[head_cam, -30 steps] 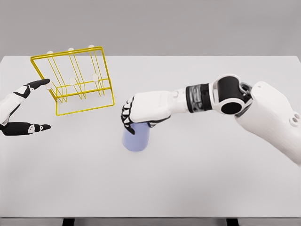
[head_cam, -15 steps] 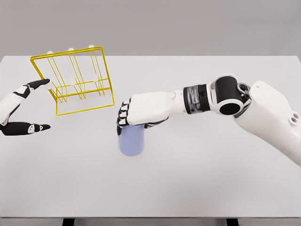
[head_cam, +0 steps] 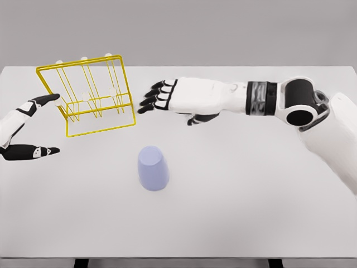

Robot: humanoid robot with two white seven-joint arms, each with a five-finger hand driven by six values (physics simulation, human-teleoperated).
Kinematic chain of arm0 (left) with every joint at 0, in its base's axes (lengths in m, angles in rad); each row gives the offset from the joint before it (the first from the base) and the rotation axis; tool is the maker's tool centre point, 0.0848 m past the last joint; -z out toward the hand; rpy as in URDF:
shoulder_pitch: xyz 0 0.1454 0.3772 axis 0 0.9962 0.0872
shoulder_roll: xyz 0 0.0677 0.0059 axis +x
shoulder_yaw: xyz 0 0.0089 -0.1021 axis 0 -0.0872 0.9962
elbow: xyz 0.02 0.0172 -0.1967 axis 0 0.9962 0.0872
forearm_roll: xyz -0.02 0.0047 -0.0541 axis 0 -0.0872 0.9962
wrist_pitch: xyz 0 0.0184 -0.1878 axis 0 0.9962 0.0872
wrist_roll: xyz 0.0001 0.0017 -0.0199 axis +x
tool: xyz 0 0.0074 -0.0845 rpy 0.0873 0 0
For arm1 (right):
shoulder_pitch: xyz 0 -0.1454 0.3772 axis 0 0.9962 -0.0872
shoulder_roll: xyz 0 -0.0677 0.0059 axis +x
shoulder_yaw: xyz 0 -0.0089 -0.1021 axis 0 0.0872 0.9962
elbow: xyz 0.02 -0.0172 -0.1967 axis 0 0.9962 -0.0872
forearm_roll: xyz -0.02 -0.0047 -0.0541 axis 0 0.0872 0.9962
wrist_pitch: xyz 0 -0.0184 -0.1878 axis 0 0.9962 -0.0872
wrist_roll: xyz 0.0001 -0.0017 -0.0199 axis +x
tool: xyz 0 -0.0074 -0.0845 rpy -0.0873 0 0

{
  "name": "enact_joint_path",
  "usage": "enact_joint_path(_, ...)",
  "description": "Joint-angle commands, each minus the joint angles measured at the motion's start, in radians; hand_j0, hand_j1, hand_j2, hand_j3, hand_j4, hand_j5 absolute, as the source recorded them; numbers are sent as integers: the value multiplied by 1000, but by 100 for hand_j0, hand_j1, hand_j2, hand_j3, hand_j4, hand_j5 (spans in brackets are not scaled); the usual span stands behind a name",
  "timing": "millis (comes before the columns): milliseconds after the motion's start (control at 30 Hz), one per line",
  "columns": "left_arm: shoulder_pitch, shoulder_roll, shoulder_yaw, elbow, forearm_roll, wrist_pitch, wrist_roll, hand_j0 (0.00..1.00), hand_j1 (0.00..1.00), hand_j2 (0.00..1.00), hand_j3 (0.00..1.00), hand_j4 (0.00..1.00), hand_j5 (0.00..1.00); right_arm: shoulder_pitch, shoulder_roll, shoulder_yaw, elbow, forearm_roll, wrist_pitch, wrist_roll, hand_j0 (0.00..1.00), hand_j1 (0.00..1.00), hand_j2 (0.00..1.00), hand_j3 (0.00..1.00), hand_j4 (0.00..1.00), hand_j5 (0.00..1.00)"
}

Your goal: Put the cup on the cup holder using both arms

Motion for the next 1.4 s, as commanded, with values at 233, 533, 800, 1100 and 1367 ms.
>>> enact_joint_path(233,-54,79,107,-33,-200,1,-5,100,100,100,100,100,100,365,-133,-604,-95,-38,4,-1,100,100,100,100,100,100)
enact_joint_path(533,-322,277,-338,-59,-107,1,-69,100,100,100,100,100,100,612,-158,-716,-79,-38,4,-1,100,100,100,100,100,100)
enact_joint_path(800,-577,294,-597,-78,-26,1,-197,100,100,100,100,100,100,608,-158,-707,-75,-38,4,-1,100,100,100,100,100,100)
enact_joint_path(1100,-1038,205,-1045,-112,83,1,-349,100,100,100,100,100,100,612,-159,-706,-75,-36,4,-1,100,100,100,100,100,100)
enact_joint_path(1367,-1174,111,-1220,-111,-38,1,-349,100,100,100,100,100,100,614,-175,-707,-78,-36,4,-1,100,100,100,100,100,100)
